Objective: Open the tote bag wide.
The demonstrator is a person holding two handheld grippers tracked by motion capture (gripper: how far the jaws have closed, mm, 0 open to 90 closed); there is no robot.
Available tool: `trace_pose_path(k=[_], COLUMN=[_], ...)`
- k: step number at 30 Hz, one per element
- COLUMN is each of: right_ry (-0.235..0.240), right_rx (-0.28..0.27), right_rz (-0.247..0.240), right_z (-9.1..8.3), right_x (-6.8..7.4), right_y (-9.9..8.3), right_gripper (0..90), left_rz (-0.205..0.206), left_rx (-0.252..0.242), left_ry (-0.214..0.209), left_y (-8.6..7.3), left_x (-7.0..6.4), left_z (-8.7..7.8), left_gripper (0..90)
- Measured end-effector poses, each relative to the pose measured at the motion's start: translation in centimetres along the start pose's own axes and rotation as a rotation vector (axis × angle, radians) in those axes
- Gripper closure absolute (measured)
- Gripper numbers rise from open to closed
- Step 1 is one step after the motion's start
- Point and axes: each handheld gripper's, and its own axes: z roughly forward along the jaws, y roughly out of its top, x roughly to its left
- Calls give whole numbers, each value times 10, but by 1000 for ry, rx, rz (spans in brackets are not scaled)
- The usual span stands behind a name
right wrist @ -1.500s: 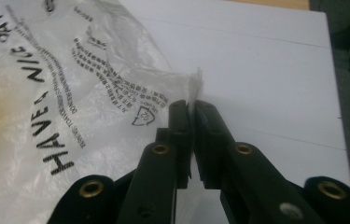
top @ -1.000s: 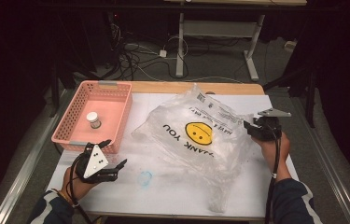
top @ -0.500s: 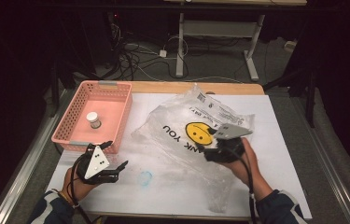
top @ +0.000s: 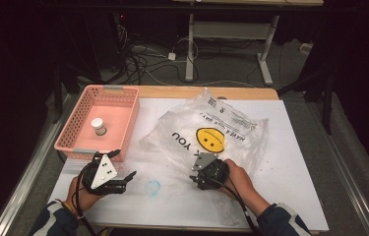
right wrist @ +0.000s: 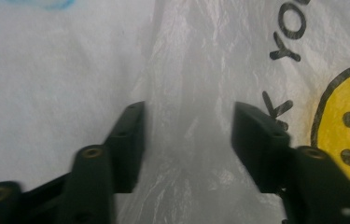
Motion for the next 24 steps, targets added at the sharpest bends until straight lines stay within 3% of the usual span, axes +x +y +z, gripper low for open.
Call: trace_pose_path(k=[3, 4, 7, 9, 13, 18, 24], right_ry=[-3, -3, -3, -4, -50, -34, -55], right_rx=[1, 1, -31, -44, -111, -147, -196], right_rz=[9, 9, 39, 49, 91, 121, 164], right_z=[-1, -1, -8, -9, -20, -23, -31], right_x=[-3, -3, -9, -9, -13, -18, -25], right_y=[-2, -2, -3, -3, -3, -4, -2], right_gripper=[741, 741, 866, 875, 900, 900, 900], left_rz=[4, 4, 1, -7, -14, -5, -20], left_rx=[2, 3, 2, -1, -8, -2, -14], left_ry=[-1, -1, 2, -1, -1, 4, -4], left_y=[0, 0, 0, 0, 1, 1, 0], left_x=[0, 0, 0, -1, 0, 0, 3], left_z=[0, 0, 0, -1, 0, -1, 0], left_gripper=[174, 174, 172, 172, 171, 172, 172])
